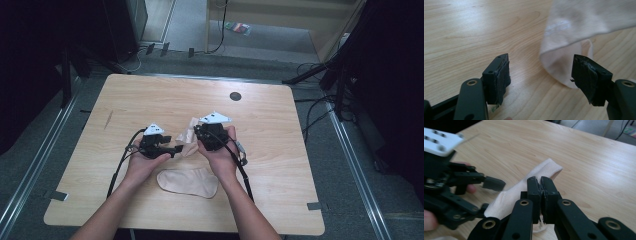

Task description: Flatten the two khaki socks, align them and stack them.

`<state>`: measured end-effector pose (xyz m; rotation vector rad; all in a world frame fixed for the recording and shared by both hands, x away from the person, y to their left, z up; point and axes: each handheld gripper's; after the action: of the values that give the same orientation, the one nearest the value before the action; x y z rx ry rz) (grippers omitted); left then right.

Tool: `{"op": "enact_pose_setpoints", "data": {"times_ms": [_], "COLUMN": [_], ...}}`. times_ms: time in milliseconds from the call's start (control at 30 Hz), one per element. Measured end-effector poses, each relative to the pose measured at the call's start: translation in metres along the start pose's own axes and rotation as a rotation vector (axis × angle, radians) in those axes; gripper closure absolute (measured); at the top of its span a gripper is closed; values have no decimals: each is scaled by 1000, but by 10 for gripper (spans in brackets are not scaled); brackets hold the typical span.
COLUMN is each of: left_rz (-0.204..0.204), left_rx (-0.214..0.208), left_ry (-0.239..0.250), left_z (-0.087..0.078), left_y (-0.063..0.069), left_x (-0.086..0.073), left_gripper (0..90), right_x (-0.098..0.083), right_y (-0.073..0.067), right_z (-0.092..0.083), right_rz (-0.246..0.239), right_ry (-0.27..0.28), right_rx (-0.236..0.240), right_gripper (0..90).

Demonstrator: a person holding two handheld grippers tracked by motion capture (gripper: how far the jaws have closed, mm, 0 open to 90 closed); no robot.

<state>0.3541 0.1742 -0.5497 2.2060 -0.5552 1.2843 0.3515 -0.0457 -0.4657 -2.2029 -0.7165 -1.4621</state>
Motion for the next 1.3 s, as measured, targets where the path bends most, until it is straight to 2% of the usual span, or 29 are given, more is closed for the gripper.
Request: {"op": "enact_pose_setpoints", "data": {"times_ms": [100,200,267,300,333,367,400,433,500,533,567,633,667,733,767,833,867,900,933,1000,1067,1100,1167,1300], "left_rz": [-12,7,8,27,48,55,55,105,128,160,177,259,259,376,376,408,408,406,403,432,442,455,457,447], "left_rx": [0,19,20,25,36,31,31,80,142,207,249,360,360,434,434,426,396,385,356,339,326,297,272,271], "left_ry": [-10,2,33,48,59,72,72,84,100,110,114,125,125,104,104,70,46,39,26,16,12,-1,-15,-16], "left_z": [2,2,3,1,0,-2,-2,-8,-15,-21,-24,-32,-32,-36,-36,-35,-33,-33,-32,-31,-30,-27,-24,-21], "left_y": [-2,2,4,5,7,7,7,8,6,5,4,6,6,13,13,14,14,14,15,19,21,25,26,26], "left_x": [2,3,3,4,5,6,6,9,10,10,10,8,8,1,1,-4,-8,-9,-10,-11,-12,-12,-13,-17], "left_gripper": [330,477,546,624,729,850,895,900,900,900,900,900,900,900,900,900,900,900,900,900,900,900,900,900], "right_x": [8,16,22,24,25,26,27,27,24,22,18,10,5,-8,-8,-19,-30,-35,-38,-47,-53,-56,-58,-63], "right_y": [-4,-7,-9,-10,-11,-13,-12,-11,-7,-5,-1,4,6,11,11,13,15,16,17,22,27,31,34,40], "right_z": [-6,-12,-18,-20,-22,-24,-25,-26,-26,-25,-23,-19,-16,-8,-8,-2,3,5,6,9,11,11,11,11], "right_rz": [11,23,27,28,20,13,-1,-8,-10,-12,-13,-14,-14,-3,-3,6,2,0,1,-3,-7,-6,-2,-15], "right_ry": [30,62,81,87,92,96,101,106,102,96,85,67,54,26,26,1,-26,-40,-51,-76,-93,-107,-118,-137], "right_rx": [39,90,121,136,147,153,158,160,142,132,115,86,73,53,53,45,33,28,27,17,3,-7,-13,-10], "right_gripper": [878,878,878,878,878,877,878,877,878,878,879,881,882,883,883,884,884,884,884,884,884,884,884,884]}}
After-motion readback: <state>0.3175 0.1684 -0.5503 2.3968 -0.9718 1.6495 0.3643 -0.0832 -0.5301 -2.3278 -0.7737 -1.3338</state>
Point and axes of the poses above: each handheld gripper's, and its own axes: z roughly forward along the jaws, x roughly out of its top, y roughly to its right, and after that the axes turned 12 degrees about y, right-handed
